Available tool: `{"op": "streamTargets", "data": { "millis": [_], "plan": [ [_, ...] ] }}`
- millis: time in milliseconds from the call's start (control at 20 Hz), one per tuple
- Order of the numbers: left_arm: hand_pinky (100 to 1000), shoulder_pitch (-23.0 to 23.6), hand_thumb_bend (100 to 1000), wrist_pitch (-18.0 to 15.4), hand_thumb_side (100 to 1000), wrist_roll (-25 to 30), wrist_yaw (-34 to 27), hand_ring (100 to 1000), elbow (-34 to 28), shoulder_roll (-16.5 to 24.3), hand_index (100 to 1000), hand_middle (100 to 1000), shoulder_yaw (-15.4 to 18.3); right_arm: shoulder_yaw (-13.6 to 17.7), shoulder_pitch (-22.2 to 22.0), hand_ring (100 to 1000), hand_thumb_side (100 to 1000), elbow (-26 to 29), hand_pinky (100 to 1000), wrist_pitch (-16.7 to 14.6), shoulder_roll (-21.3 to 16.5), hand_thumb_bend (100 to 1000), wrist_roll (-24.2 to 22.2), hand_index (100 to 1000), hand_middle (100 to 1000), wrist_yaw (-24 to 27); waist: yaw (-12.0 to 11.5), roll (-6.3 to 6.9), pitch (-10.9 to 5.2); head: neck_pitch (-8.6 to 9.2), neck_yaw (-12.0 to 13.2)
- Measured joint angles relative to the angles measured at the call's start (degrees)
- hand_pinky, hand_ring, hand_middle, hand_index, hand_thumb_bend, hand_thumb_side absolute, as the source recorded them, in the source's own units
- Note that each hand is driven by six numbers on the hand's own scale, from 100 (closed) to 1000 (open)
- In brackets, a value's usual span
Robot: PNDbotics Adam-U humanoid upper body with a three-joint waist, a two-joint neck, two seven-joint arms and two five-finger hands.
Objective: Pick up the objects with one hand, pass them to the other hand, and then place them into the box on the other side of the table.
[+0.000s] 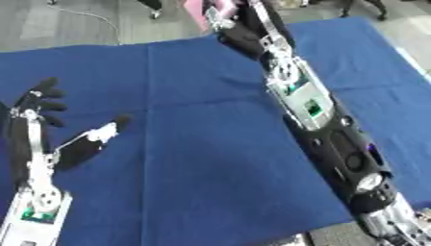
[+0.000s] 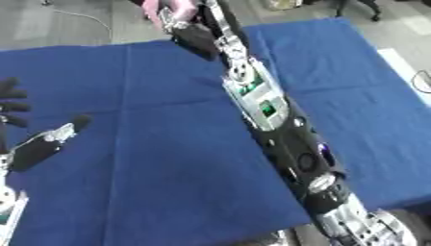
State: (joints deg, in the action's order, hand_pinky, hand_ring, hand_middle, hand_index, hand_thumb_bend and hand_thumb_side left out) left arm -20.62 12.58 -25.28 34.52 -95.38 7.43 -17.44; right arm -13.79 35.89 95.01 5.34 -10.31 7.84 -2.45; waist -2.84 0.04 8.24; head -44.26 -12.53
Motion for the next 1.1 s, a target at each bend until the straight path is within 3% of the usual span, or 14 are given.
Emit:
{"op": "streamTargets", "data": {
  "millis": [200, 400, 1100],
  "plan": [
    [505, -2.47, 1000, -0.17, 396, 1.05, 4.30, 661, 1.27, -0.80, 861, 722, -1.87, -3.66, -1.59, 493, 457, 3.08, 670, 0.94, 1.97, 100, -1.01, 588, 403, 4.35, 0.02, 0.00, -0.01, 0.00, 1.02],
    [515, -4.19, 1000, -0.75, 378, 0.28, 8.05, 669, 2.12, -2.34, 865, 729, -3.08, -6.15, -2.37, 492, 498, 5.09, 669, 1.24, 2.34, 100, -1.68, 588, 403, 7.76, 0.03, 0.00, -0.01, 0.00, 1.60],
    [508, -3.54, 992, -2.02, 383, -0.87, 14.28, 639, 0.66, -5.05, 850, 692, -5.21, -10.47, -2.72, 493, 563, 6.76, 665, 4.49, 1.52, 100, -3.48, 586, 404, 15.94, 0.35, 0.00, -0.01, 0.00, 1.82]
  ]
}}
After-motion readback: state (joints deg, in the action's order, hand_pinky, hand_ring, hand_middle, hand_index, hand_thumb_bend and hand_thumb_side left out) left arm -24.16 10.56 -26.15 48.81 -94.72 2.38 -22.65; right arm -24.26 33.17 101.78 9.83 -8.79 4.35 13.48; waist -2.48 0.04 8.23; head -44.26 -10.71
